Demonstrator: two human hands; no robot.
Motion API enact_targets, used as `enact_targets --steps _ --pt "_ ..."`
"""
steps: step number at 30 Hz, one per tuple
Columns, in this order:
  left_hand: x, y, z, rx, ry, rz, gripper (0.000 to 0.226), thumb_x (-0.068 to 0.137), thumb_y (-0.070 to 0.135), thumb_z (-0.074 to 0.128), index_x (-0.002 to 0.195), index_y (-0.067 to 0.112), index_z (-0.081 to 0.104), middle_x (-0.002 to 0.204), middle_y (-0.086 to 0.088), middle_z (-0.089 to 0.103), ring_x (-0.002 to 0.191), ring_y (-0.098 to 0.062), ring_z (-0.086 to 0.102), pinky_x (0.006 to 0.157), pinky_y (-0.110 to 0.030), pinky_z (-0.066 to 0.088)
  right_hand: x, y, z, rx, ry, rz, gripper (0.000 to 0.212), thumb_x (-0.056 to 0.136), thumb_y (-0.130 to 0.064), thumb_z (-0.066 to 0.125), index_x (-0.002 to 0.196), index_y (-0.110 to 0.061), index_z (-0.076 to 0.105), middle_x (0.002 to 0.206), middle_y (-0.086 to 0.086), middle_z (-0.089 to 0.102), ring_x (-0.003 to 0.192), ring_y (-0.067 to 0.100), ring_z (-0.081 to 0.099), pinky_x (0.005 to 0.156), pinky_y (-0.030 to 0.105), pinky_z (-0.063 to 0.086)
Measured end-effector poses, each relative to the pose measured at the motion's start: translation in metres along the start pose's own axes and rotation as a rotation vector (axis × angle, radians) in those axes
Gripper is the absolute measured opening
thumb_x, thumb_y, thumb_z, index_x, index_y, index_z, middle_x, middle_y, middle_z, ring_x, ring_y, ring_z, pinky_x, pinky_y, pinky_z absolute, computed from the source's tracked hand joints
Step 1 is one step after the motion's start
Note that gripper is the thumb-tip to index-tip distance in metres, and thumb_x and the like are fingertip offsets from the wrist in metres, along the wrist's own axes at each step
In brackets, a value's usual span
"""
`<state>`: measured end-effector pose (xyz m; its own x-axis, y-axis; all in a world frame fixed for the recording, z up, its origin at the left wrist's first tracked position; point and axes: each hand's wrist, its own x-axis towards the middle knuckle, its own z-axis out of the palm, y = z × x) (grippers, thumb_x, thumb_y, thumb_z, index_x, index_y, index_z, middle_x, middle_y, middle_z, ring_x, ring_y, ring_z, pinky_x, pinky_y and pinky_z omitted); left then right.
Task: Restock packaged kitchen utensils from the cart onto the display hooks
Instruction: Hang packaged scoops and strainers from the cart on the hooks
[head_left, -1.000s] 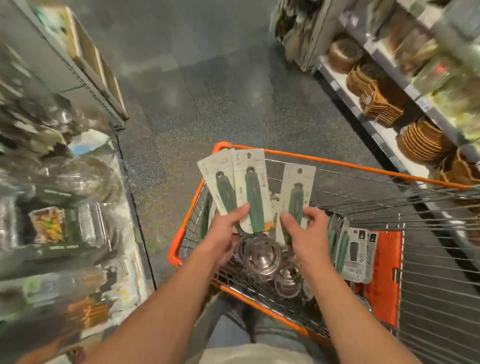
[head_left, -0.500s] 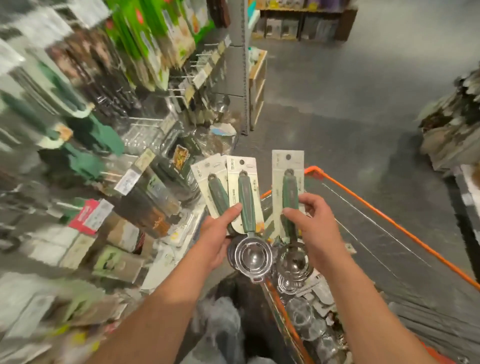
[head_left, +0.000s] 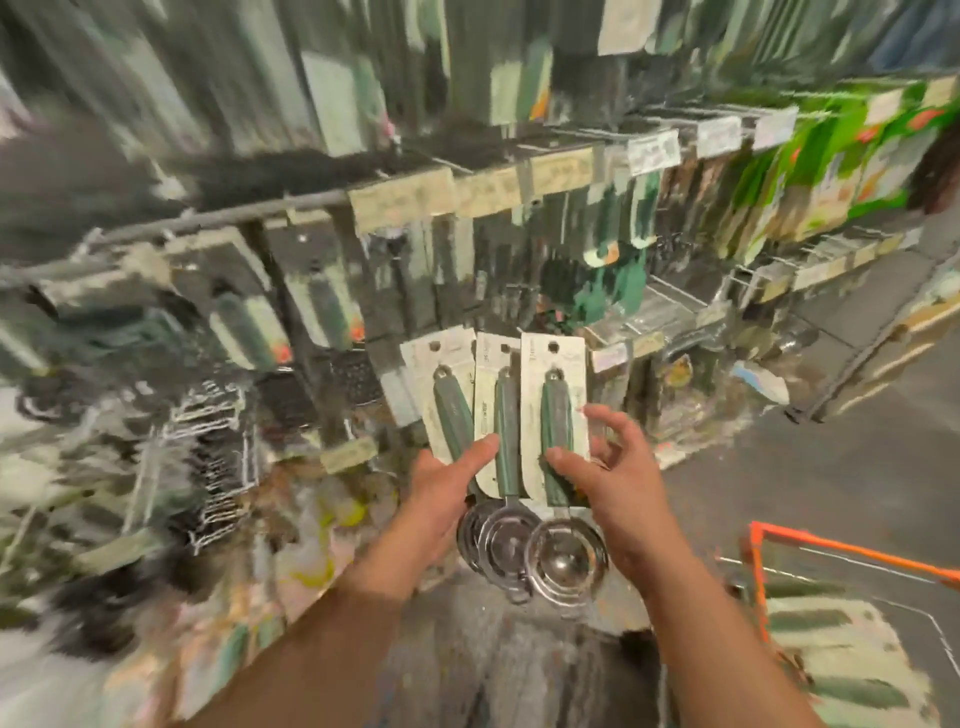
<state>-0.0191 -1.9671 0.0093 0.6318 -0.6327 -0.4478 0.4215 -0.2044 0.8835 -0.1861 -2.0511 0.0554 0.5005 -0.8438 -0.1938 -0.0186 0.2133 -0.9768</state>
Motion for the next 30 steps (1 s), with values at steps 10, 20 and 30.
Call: enact_targets --steps 10,20,30 --pt "-0.076 0.032 -0.256 -0.123 0.235 0.1 0.053 0.074 0.046 0.089 0.116 0.024 0.065 0.106 0.007 0.079 0.098 -0.01 0.073 0.09 -0.037 0.057 -0.058 0.023 0.252 -0.017 -0.358 0.014 0.046 0.089 0.001 0.076 0.131 -0.013 0.062 0.104 0.008 0.079 0.092 0.024 0.078 0.076 0.037 0.063" --pt "-0.117 0.032 -0.435 -0.179 0.371 0.136 0.048 0.077 0.042 0.089 0.117 0.024 0.069 0.11 0.004 0.079 0.101 -0.017 0.075 0.095 -0.039 0.056 -0.126 0.043 0.408 -0.054 -0.417 0.015 0.025 0.094 0.0 0.068 0.113 -0.014 0.075 0.11 0.007 0.079 0.104 0.031 0.074 0.095 0.054 0.057" --pt "-0.13 0.062 -0.487 -0.252 0.355 0.218 0.037 0.088 0.03 0.081 0.122 0.02 0.07 0.111 -0.003 0.079 0.102 -0.025 0.076 0.1 -0.05 0.056 -0.136 0.013 0.47 -0.014 -0.464 -0.031 0.018 0.096 -0.007 0.069 0.113 -0.012 0.069 0.099 0.002 0.08 0.09 0.016 0.077 0.068 0.026 0.061"
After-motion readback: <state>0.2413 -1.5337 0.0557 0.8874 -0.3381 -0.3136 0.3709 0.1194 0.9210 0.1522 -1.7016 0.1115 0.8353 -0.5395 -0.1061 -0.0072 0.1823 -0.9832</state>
